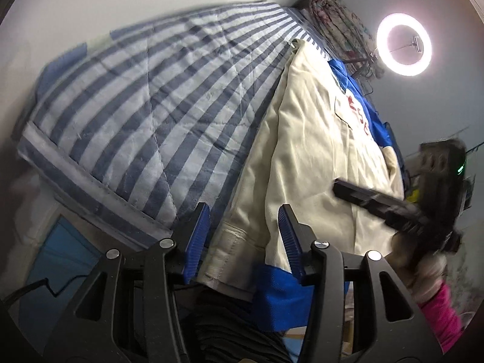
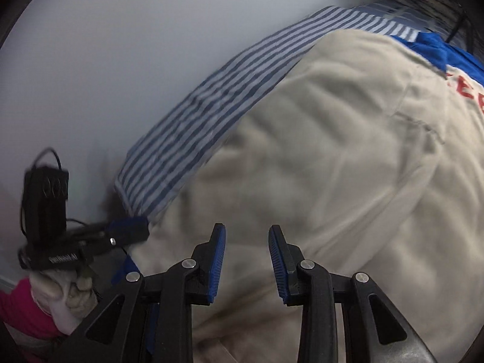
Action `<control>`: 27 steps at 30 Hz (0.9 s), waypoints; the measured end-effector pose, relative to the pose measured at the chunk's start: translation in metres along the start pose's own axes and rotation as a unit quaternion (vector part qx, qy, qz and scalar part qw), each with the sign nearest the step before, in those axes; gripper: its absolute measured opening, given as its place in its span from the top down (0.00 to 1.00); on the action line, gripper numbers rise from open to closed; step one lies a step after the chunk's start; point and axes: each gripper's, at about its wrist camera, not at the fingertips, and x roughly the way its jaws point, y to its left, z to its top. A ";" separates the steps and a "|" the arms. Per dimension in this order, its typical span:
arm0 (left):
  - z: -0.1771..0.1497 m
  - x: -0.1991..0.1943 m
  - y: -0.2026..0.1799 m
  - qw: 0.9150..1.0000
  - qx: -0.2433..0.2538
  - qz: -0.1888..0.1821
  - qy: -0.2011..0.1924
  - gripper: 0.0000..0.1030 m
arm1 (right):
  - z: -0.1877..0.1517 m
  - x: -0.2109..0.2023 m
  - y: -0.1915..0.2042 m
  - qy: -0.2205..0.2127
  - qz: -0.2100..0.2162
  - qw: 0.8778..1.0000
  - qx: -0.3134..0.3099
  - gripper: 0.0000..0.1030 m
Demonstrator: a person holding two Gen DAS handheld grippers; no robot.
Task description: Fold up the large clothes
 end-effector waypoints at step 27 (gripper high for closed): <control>-0.036 -0.025 -0.047 0.993 0.106 -0.022 -0.038 0.89 | -0.015 0.006 -0.024 0.026 -0.006 0.996 0.087 0.66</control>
